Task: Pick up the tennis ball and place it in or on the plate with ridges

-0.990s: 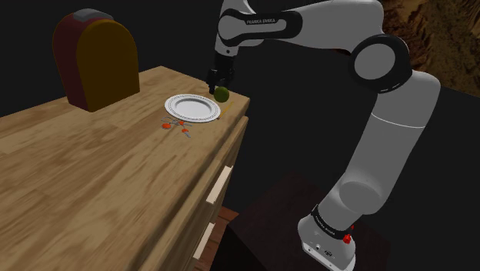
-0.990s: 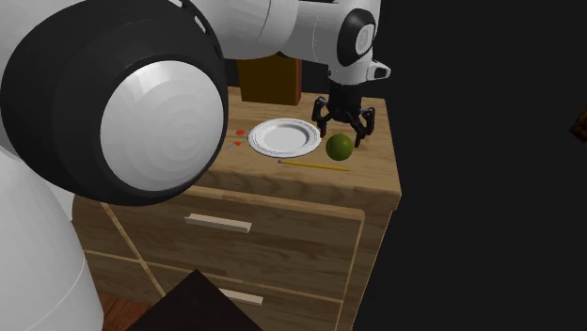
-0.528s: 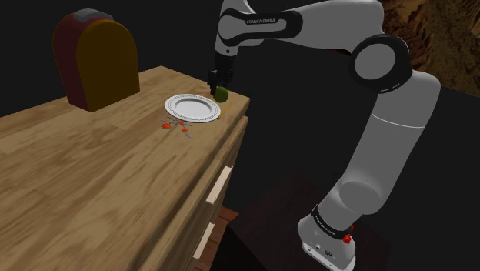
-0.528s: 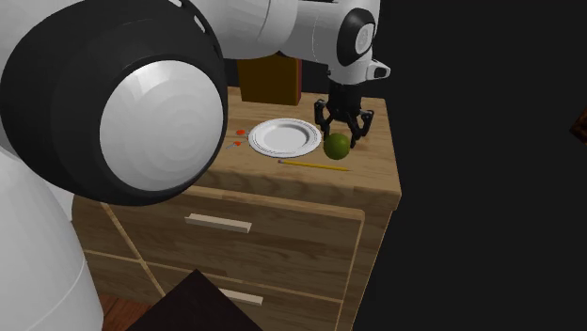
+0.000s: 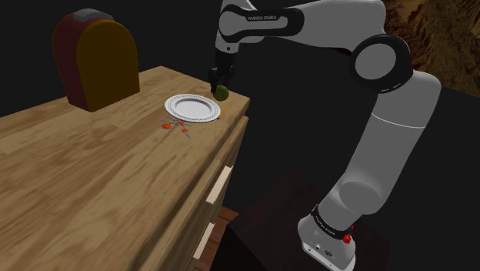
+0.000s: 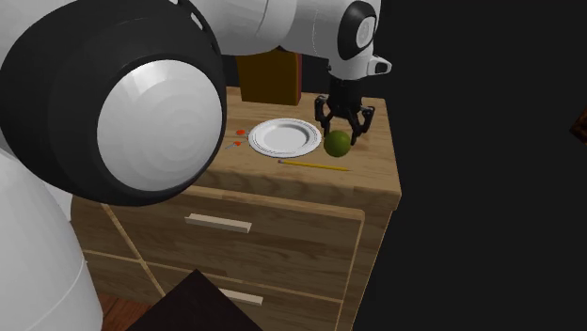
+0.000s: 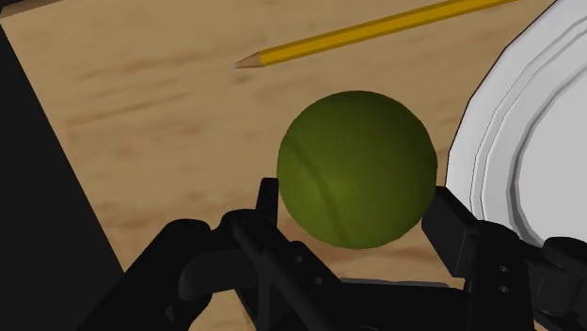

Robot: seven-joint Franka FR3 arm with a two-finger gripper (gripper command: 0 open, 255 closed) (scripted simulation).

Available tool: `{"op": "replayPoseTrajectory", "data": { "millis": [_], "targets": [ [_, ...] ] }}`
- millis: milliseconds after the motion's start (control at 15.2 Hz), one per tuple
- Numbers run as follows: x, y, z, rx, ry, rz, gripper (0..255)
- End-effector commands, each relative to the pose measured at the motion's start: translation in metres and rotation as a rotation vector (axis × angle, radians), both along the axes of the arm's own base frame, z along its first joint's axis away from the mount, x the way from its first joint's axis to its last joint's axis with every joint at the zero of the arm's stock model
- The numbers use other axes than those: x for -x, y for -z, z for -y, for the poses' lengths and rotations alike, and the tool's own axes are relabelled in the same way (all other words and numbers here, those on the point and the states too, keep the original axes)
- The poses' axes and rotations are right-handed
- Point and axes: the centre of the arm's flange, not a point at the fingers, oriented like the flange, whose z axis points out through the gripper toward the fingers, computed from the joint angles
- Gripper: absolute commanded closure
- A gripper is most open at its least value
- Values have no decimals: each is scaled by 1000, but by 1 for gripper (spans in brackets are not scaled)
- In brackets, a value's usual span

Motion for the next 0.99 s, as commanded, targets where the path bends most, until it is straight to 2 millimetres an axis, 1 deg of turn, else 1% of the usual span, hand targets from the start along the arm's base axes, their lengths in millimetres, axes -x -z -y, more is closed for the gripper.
{"op": "replayPoseTrajectory", "data": {
  "millis": [0,858,924],
  "targets": [
    [0,-10,0,0,0,0,255],
    [0,-78,0,0,0,0,255],
    [3,-79,-12,0,0,0,255]
  ]
}}
